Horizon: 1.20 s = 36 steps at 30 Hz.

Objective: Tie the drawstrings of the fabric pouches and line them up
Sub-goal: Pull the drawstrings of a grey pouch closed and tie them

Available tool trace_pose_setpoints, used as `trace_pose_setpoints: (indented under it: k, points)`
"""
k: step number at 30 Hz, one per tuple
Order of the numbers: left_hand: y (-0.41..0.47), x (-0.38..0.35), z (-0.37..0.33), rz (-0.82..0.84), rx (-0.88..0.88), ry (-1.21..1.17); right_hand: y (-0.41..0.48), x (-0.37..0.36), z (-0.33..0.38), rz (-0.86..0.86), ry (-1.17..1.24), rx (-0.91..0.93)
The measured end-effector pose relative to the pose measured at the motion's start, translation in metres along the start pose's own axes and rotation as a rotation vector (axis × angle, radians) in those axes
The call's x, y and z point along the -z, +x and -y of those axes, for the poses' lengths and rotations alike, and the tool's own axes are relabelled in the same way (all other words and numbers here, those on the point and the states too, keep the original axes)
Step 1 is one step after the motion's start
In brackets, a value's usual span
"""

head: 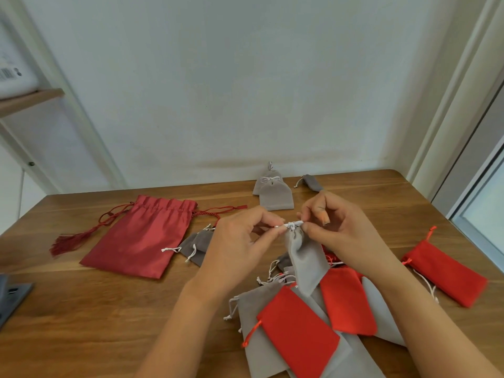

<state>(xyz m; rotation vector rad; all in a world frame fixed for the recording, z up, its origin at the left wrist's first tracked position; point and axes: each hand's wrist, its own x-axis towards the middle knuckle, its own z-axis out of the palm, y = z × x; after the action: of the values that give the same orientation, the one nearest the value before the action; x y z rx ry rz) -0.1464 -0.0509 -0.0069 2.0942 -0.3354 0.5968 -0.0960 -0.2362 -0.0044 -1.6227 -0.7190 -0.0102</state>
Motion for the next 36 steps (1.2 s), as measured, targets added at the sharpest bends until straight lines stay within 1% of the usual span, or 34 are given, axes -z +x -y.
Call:
trace_pose_setpoints:
  k: [4,8,13,17,23,25,28,33,36]
  points:
    - [-0.001,-0.003,-0.004,-0.019,0.083,-0.155,-0.001,-0.007,0.001,0.003,0.138,-0.005]
    - [-0.001,-0.002,-0.008,-0.064,0.117,-0.276,-0.002,-0.009,0.007,0.009,0.285,-0.088]
    - [0.000,-0.004,-0.011,-0.107,0.132,-0.329,0.001,-0.008,0.010,-0.057,0.435,-0.188]
    - [0.000,-0.006,-0.009,-0.112,0.142,-0.334,0.001,-0.010,0.010,-0.092,0.429,-0.181]
    - [0.001,-0.007,-0.010,-0.104,0.185,-0.417,-0.001,-0.009,0.011,-0.104,0.356,-0.136]
    - [0.002,-0.007,-0.010,-0.076,0.193,-0.371,0.000,-0.007,0.009,-0.095,0.287,-0.122]
    - [0.003,-0.003,-0.004,-0.063,0.173,-0.224,-0.001,-0.006,0.007,-0.093,0.026,-0.068]
    - [0.001,-0.003,-0.001,-0.050,0.072,-0.031,-0.001,-0.005,0.005,-0.011,-0.388,0.063]
    - [0.001,-0.007,0.001,-0.010,0.040,0.039,0.001,-0.003,-0.002,-0.014,-0.554,0.123]
